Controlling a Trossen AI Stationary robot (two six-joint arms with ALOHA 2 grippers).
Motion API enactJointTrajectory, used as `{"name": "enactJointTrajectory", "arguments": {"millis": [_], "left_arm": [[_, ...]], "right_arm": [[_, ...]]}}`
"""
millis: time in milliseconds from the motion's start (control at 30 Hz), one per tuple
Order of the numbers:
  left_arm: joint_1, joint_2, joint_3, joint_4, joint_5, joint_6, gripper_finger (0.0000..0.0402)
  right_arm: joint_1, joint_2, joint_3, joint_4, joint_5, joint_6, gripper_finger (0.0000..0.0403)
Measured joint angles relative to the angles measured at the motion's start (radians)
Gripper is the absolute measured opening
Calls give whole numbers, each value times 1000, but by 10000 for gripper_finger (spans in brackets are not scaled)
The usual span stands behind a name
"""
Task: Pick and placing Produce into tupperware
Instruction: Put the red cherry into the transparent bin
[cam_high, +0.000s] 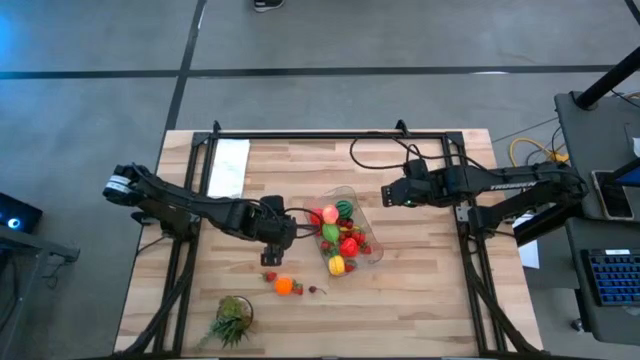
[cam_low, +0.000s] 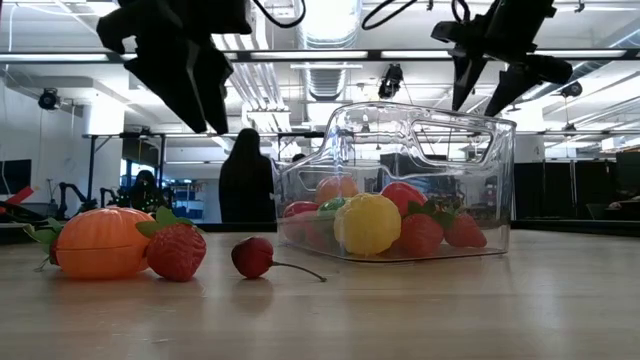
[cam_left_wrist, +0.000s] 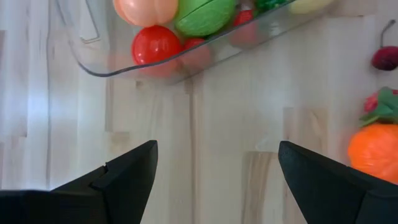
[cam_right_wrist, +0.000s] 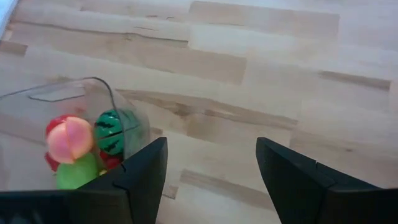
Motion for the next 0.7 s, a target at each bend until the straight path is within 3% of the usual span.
{"name": "enactJointTrajectory", "arguments": {"millis": [333, 700], "left_arm": [[-27, 0, 0, -3, 0, 103, 317], [-127, 16, 0, 99, 81, 18, 317]], "right_arm": [[0, 0, -45, 0, -23, -78, 237], [0, 0, -56, 0, -25, -231, 237]]}}
